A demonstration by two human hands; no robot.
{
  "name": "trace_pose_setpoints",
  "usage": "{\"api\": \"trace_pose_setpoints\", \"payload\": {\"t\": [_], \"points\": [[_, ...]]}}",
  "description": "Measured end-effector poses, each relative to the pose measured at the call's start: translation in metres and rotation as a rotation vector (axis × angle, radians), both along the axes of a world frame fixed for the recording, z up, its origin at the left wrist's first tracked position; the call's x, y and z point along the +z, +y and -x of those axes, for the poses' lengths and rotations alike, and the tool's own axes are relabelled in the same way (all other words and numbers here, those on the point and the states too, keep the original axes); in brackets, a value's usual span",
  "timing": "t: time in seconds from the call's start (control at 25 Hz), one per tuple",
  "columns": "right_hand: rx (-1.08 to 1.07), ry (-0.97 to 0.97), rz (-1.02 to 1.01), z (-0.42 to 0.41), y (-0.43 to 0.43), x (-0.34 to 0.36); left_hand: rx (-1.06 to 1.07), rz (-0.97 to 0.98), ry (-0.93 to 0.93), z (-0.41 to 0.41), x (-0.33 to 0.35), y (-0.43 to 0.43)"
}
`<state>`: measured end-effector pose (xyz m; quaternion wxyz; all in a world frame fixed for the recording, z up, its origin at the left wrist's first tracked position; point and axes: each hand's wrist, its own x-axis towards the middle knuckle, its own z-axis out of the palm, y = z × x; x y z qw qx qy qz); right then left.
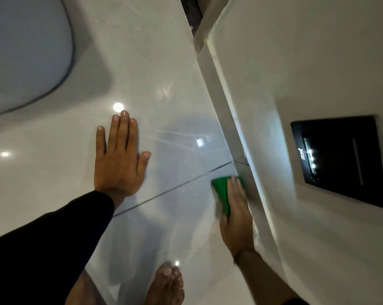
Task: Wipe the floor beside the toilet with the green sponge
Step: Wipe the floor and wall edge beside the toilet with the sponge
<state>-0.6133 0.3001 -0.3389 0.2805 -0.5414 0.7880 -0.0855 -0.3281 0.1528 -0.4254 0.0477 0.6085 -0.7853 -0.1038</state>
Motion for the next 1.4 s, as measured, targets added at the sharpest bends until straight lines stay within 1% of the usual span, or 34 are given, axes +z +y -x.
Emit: {"api": "trace_pose_setpoints", "payload": {"t": [0.04,0.12,0.28,0.36,0.44,0.6,0.68,0.76,0.84,1.0,1.08,1.16,1.24,1.4], "points": [[-0.020,0.028,-0.032,0.004,0.019,0.004,-0.005,0.007,0.003,0.000,-0.001,0.001],[-0.001,0.057,-0.067,0.009,0.028,0.002,-0.007,0.019,0.004,0.001,-0.003,0.002],[0.039,0.020,-0.041,0.001,-0.014,0.000,-0.014,0.005,0.017,0.001,-0.001,0.002],[0.044,0.001,-0.016,0.003,-0.014,-0.005,-0.012,0.000,0.018,0.001,0.002,0.000],[0.016,0.008,-0.033,0.011,0.018,-0.006,-0.018,0.003,0.014,0.002,0.003,-0.001],[-0.091,0.066,-0.163,0.029,0.116,0.007,-0.015,0.011,0.024,0.000,0.005,0.001],[-0.082,0.081,-0.184,0.037,0.131,0.008,-0.025,0.017,0.012,0.000,0.005,0.001],[-0.078,0.071,-0.176,0.033,0.118,0.007,-0.022,0.007,-0.002,0.000,0.005,0.001],[-0.050,0.035,-0.124,0.024,0.082,0.006,-0.015,-0.004,0.007,0.002,0.005,-0.001],[0.113,-0.035,0.014,-0.002,-0.049,-0.008,0.000,-0.018,0.001,0.002,0.008,0.002],[0.142,-0.021,0.031,-0.015,-0.115,-0.015,0.004,-0.019,-0.002,0.003,0.008,0.002],[0.150,-0.017,0.031,-0.025,-0.148,-0.018,0.008,-0.020,-0.016,0.003,0.008,0.000],[0.150,-0.034,0.032,-0.024,-0.139,-0.015,0.009,-0.039,-0.016,0.000,0.009,-0.001],[0.120,-0.022,-0.008,-0.012,-0.066,0.006,0.009,-0.050,-0.012,0.004,0.011,0.001]]}}
